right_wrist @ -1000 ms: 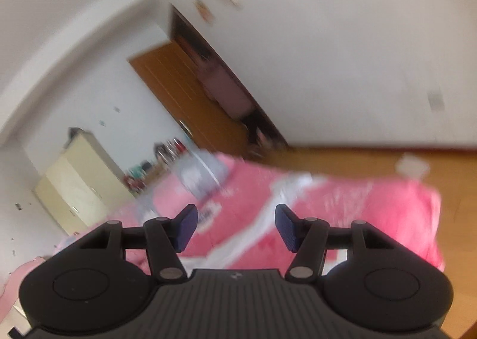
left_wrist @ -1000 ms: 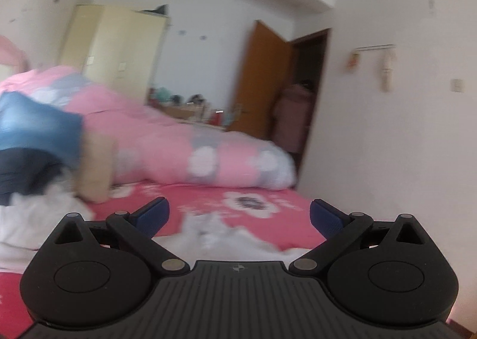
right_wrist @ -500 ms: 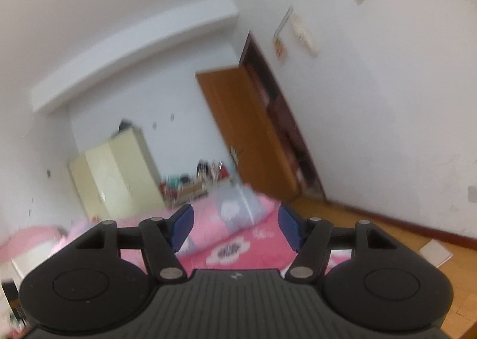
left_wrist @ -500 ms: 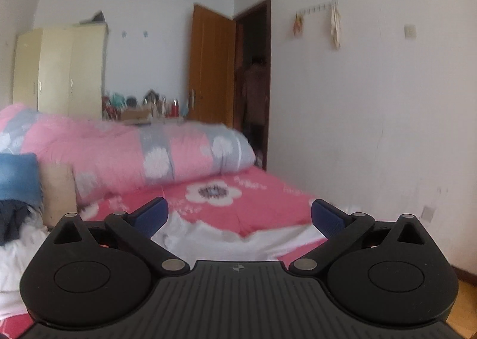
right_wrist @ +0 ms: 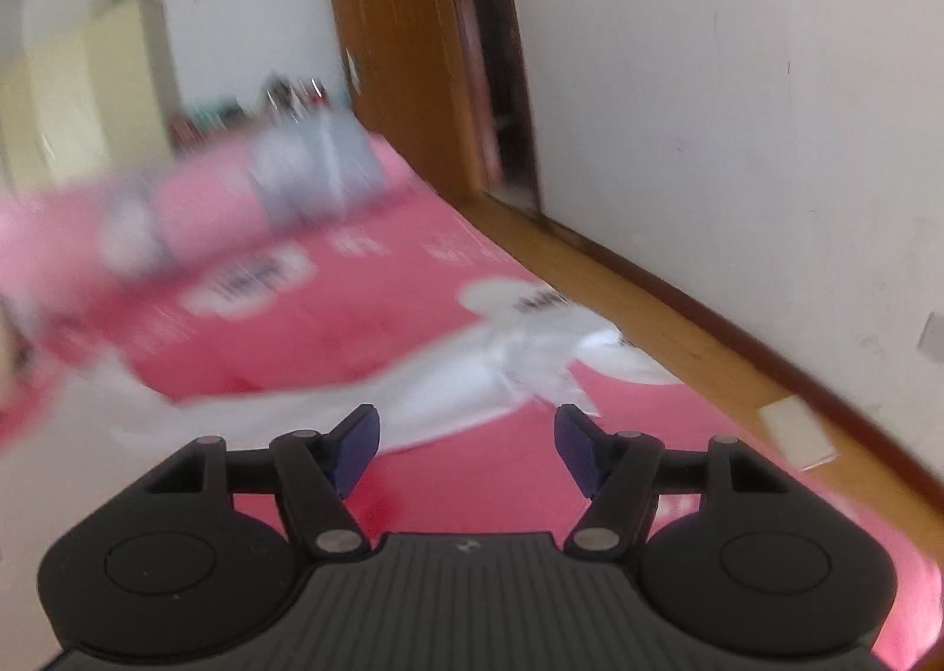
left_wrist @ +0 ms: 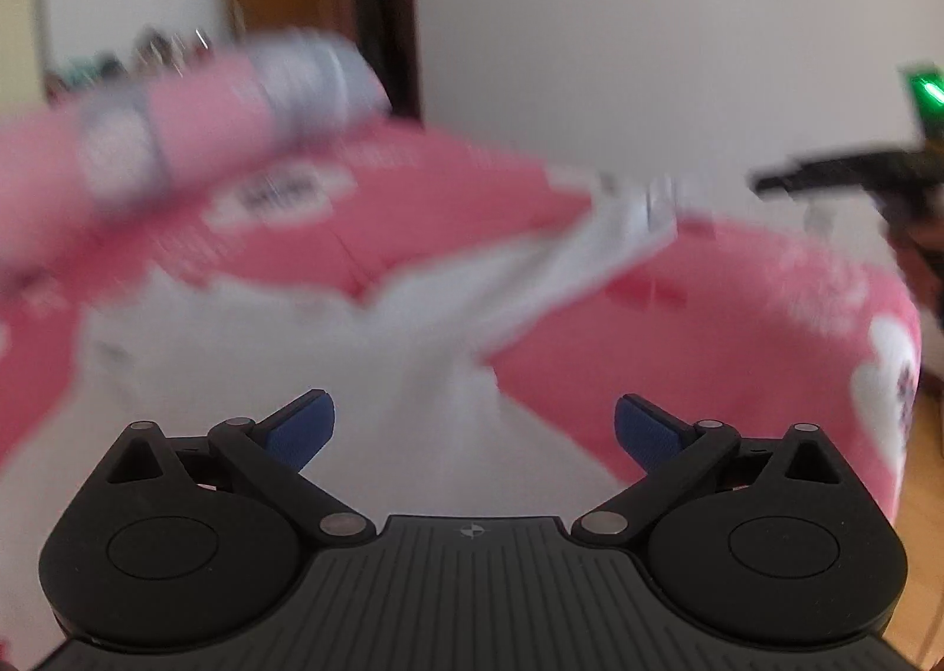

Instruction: Fold clothes

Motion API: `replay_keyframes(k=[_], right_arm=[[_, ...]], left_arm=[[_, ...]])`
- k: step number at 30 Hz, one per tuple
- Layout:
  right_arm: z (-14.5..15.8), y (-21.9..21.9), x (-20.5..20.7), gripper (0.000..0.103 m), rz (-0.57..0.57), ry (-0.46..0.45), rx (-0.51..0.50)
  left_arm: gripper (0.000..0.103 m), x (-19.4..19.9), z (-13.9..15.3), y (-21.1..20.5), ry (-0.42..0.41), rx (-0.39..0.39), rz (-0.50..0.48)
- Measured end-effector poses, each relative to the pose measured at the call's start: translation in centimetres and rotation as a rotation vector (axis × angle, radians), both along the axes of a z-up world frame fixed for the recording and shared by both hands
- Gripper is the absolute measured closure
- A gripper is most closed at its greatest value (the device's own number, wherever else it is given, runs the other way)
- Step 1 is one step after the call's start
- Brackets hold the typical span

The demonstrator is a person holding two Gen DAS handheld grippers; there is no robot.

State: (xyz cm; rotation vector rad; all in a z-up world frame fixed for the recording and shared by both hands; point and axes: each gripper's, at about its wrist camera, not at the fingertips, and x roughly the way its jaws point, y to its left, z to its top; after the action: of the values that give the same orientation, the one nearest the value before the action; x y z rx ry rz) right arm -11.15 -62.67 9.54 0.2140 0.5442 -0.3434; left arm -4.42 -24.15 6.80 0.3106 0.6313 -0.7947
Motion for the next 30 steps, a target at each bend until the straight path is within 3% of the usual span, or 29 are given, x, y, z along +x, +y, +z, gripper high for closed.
replay_keyframes(k=[5,8,9,10,12,13,18,22,30], right_arm=[[-6.1,-3.6,5.9,0.032,-0.117,0.088,-0.07],[-7.3,-5.3,7.4,0.029,-0.106,0.101,-0.035],[-7.7,-5.8,7.7,0.037,-0.109,0.124,-0.005],[-7.7,-6.4,7.4,0.06,-0.111,0.131,0.047],[-7.7,-7.5,6.8,0.088,-0.118,0.135,0.144],[-7.0,-7.8,6.0,0.096,-0.128,0.101,0.167],[-1.8,-8.8,2.7,0.098,-0.18,-0.062,0.225],[3.7,-7.4,2.6,0.099,-0.154,-0.133,0.158],[14.0,2.5,4.5,0.098,0.117,-0.239,0.067]], left_arm=[[0.002,-1.0,-3.6,-0.1,0.084,0.027,-0.126],[0.002,-1.6,-4.3,0.5,0.094,0.021,-0.161],[0.002,-1.8,-4.5,0.6,0.09,0.026,-0.166],[0.002,-2.0,-4.7,0.6,0.089,0.037,-0.176],[0.002,-2.3,-5.0,0.5,0.078,0.058,-0.192],[0.001,-2.4,-5.1,0.5,0.072,0.068,-0.2],[0.0,-2.5,-5.4,0.8,0.089,0.055,-0.198],[0.0,-2.3,-5.5,0.8,0.103,0.047,-0.188],[0.0,-1.9,-5.6,0.7,0.121,0.029,-0.174]])
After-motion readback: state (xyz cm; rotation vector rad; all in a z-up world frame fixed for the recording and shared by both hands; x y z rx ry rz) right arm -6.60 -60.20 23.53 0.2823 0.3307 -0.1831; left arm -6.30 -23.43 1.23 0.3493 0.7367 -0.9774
